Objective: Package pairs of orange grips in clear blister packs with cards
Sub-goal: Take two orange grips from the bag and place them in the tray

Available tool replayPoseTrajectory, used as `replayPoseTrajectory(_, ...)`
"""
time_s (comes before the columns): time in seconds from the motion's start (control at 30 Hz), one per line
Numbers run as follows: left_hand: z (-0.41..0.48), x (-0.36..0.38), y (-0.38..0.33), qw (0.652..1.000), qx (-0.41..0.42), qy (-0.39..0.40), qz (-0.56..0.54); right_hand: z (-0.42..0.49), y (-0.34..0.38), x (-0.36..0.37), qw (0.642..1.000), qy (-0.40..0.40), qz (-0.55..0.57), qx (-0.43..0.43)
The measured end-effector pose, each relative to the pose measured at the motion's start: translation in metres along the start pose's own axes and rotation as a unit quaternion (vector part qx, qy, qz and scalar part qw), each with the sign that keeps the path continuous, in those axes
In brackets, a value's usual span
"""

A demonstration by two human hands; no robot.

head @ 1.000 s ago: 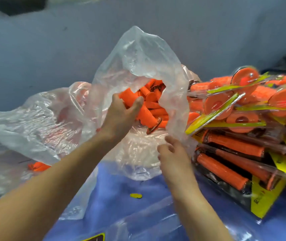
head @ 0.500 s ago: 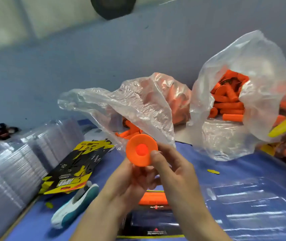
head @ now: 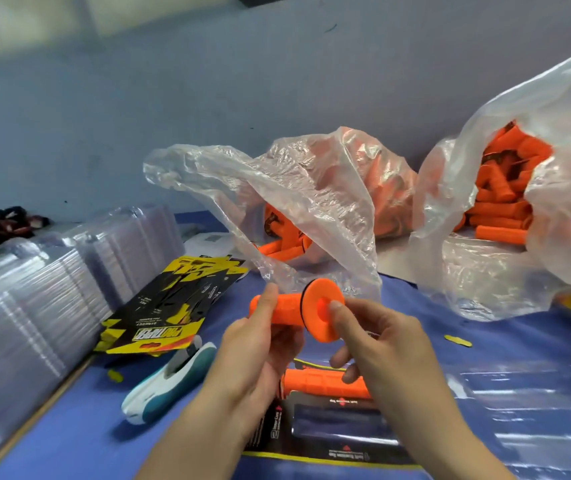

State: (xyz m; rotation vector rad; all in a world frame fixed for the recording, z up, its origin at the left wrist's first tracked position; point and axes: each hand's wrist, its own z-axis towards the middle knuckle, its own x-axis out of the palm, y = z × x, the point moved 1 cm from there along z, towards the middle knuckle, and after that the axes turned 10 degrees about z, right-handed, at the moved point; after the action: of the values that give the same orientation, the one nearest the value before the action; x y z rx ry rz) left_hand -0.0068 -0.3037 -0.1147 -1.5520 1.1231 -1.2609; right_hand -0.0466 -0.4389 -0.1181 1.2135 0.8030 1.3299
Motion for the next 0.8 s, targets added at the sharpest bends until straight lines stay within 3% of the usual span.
replayPoseTrajectory(0.17,0.005,-0.014,0.000,0.998,0.062,-0.004,0.029,-0.001,-0.004,-0.003,0.995,0.039,-0.089,-0.020)
replayPoseTrajectory(0.37,0.004,-0.014,-0.004,0.996,0.077,0.002,0.037,0.003,-0.011,-0.007,0.989,0.076,-0.121,-0.044)
replayPoseTrajectory(0.47,0.007,-0.016,-0.014,0.984,0.151,-0.003,0.095,0.004,-0.012,-0.011,0.984,0.100,-0.137,-0.058)
replayPoseTrajectory(0.53,0.005,-0.019,-0.020,0.951,0.248,-0.007,0.185,0.006,-0.011,-0.015,0.986,0.076,-0.130,-0.070)
replayPoseTrajectory(0.6,0.000,-0.022,-0.021,0.896,0.337,-0.006,0.288,0.008,-0.006,-0.017,0.986,0.069,-0.118,-0.093)
replayPoseTrajectory(0.73,-0.009,-0.019,-0.017,0.760,0.436,-0.011,0.482,0.005,0.008,-0.010,0.978,0.099,-0.107,-0.151)
replayPoseTrajectory(0.8,-0.012,-0.016,-0.015,0.712,0.455,0.001,0.535,0.002,0.010,-0.005,0.974,0.103,-0.112,-0.170)
